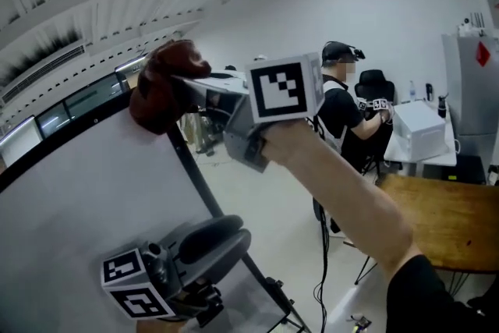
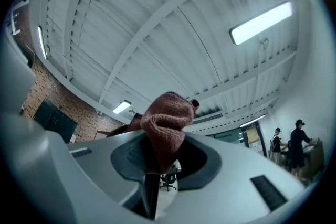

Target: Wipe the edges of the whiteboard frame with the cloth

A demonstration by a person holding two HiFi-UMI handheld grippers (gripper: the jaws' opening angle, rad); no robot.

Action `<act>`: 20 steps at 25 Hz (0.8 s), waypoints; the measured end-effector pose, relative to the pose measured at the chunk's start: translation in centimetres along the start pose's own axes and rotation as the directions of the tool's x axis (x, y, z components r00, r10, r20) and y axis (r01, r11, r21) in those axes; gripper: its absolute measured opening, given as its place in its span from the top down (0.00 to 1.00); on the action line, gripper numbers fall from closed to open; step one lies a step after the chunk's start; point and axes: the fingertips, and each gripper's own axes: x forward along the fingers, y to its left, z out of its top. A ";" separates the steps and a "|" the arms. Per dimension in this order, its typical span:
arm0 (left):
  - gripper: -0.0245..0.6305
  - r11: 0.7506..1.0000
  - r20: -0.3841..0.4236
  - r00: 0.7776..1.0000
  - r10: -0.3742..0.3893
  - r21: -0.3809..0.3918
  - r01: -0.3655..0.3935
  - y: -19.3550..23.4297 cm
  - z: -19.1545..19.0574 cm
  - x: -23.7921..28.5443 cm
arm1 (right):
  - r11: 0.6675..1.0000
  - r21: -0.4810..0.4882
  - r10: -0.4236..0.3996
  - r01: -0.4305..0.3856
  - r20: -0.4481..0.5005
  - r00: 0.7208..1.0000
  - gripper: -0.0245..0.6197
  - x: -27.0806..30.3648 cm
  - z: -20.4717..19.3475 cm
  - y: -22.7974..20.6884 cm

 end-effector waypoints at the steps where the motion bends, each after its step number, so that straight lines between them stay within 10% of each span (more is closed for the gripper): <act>1: 0.79 1.000 -0.003 1.000 0.008 -0.003 -0.008 0.0 0.3 0.1 | 1.000 0.015 0.008 -0.008 0.008 1.000 0.79 0.1 0.0 0.1; 20: 0.79 0.997 0.006 1.000 0.019 -0.080 -0.019 -0.8 1.9 0.4 | 0.958 0.279 0.062 -0.063 0.012 0.998 0.79 0.0 -2.7 -0.9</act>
